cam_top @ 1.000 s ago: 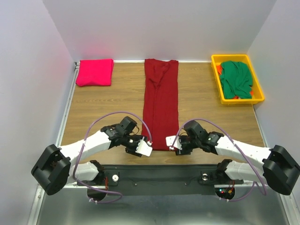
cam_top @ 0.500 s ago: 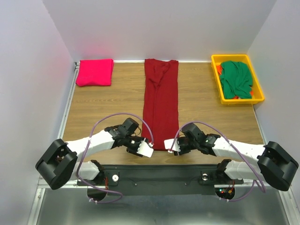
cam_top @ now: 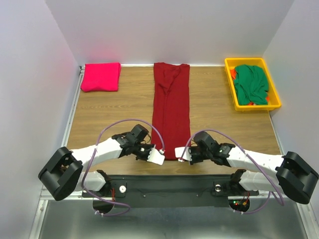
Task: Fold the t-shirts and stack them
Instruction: Fold the tshirt
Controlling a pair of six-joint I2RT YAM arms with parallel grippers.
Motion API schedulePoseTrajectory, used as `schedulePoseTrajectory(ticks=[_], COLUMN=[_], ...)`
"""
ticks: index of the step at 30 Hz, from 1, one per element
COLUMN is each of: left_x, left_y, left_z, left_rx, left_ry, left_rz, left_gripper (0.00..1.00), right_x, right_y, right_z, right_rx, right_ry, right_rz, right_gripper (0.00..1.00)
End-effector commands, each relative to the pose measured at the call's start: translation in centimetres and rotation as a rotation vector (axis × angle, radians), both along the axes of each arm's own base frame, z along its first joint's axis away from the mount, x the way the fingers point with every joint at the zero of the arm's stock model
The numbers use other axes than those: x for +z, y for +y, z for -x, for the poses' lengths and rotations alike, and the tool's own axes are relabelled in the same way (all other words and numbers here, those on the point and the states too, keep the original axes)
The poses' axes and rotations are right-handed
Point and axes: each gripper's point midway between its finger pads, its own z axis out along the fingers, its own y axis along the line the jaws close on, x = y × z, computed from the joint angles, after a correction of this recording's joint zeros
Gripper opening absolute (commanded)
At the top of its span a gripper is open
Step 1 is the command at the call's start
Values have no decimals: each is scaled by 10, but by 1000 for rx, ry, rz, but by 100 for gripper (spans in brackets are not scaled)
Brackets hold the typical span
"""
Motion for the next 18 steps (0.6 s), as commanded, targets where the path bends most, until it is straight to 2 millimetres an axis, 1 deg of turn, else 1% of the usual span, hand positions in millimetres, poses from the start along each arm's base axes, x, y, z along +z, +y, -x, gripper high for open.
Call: schedulePoseTrajectory(ticks=[1,3,4,6,8,10,11,13,14,15,16,17,18], left_x=[34,43,48,55,60,66,69,75,79,82,82,88,89], left_y=[-7,-8,-7,-8,-6,-4,-5,-5,-3,-2,3,2,3], left_z=[-1,-3,-3,-4,1,5,8,12,18,22,31,36,41], left_rx=[45,61,71,80,67,53,45,29,0,-15,-31,-52,-80], left_ry=[16,22,29,32,33,33,36,40,50,61,88,91,90], left_rz=[58,75,83,96,98,110,117,125,126,127,109,121,118], left_gripper=[0,0,0,0,0,0,0,0,0,0,0,0,0], right_x=[42,54,67,73,79,81,79,82,82,87,87,90,93], right_y=[12,11,15,13,12,10,6,6,2,3,2,0,0], right_z=[-19,-21,-25,-23,-22,-16,-12,-4,2,7,12,22,27], right_rx=[-147,-184,-193,-201,-198,-169,-163,-128,-120,-100,-87,-68,-58], right_ry=[-11,-7,-19,-11,-10,-4,10,29,48,59,70,86,96], right_rz=[-84,-96,-119,-117,-120,-110,-93,-90,-77,-85,-79,-75,-79], right_gripper=[0,1,0,1,0,0,1,1,1,1,1,1,1])
